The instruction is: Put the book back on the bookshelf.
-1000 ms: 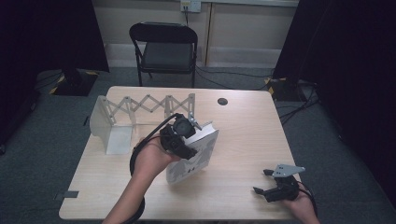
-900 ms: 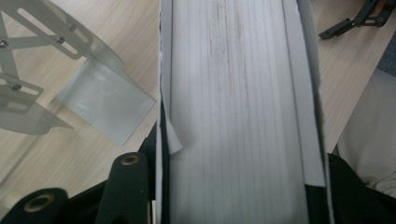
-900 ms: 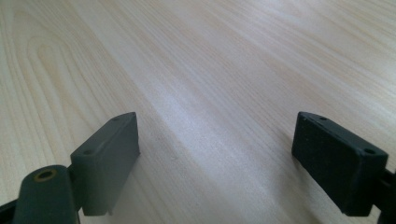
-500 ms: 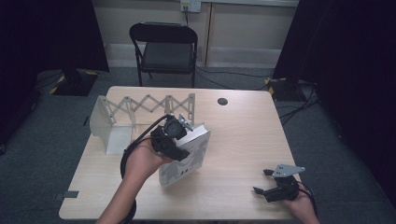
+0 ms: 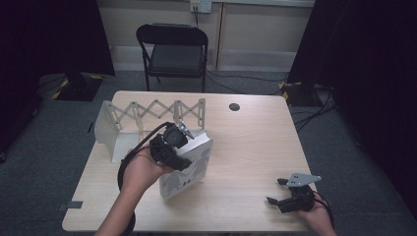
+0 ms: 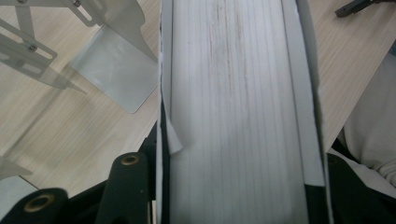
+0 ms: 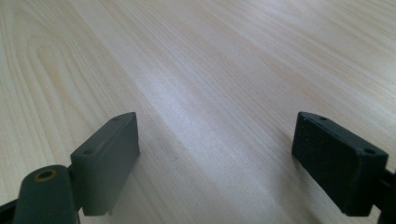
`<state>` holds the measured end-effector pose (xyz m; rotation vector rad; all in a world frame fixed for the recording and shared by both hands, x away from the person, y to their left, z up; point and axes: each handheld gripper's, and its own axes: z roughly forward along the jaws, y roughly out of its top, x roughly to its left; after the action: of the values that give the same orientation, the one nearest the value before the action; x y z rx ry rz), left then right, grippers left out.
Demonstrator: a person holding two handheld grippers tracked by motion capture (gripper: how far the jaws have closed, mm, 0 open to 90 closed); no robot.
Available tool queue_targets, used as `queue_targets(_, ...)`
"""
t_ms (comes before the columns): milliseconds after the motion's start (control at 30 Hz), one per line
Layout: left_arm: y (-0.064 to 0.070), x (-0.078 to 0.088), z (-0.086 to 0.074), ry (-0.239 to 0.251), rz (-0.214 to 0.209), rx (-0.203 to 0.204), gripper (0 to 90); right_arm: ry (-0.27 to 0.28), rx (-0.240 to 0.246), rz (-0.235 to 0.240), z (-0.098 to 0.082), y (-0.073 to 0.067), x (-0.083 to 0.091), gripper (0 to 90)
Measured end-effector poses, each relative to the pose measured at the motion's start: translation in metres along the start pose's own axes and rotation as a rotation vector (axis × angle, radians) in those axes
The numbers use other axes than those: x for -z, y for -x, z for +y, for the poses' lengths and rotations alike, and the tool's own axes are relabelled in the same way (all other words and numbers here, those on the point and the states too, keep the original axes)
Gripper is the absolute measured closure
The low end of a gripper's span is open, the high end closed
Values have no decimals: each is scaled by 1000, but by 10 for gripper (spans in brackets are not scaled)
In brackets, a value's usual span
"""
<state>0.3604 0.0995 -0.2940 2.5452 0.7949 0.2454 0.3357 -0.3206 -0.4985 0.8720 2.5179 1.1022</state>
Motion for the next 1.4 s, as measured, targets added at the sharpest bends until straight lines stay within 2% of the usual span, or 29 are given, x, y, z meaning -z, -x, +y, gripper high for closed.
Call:
queue_targets(267,-5,4,-6,2,12,31,523,0,0,0,0,0,0,144)
queue_targets(333,-8,4,-7,4,8,50,523,0,0,0,0,0,0,144)
queue_targets(533,-14,5,-12,4,22,63,523,0,0,0,0,0,0,144)
queue_targets(967,-27,5,-23,8,43,143,523,0,0,0,0,0,0,144)
queue_targets(1400,-36,0,-23,6,51,174,523,0,-1,0,0,0,0,144)
